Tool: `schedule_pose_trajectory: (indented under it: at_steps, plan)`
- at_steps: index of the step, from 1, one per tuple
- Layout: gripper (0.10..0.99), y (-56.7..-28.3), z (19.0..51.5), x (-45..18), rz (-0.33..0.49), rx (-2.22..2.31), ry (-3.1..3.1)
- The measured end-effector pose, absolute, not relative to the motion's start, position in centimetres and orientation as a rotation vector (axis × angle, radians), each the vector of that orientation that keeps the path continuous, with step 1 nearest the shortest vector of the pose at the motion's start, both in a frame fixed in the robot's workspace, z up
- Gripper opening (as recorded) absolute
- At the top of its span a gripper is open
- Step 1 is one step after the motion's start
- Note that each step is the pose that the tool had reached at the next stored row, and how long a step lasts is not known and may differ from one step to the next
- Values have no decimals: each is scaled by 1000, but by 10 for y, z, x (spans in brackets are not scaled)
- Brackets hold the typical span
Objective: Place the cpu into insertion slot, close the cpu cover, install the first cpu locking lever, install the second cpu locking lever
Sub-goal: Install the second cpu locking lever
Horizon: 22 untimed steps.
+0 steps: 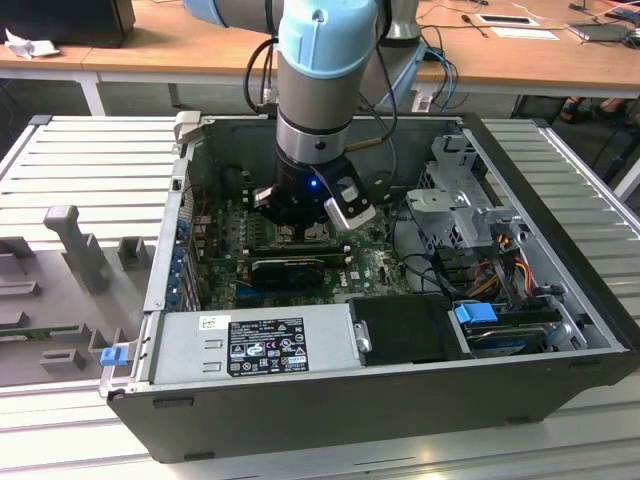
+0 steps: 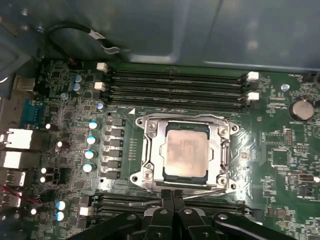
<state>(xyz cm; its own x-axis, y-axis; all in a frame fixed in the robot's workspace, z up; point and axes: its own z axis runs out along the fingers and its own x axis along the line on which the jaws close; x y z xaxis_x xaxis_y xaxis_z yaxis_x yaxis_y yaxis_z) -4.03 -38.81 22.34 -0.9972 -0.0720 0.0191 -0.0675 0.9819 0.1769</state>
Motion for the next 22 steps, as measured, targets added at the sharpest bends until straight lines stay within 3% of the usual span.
schedule_pose_trajectory:
  at_steps: [22]
  plan:
    - [106, -398, 211, -65, -354, 126, -3095]
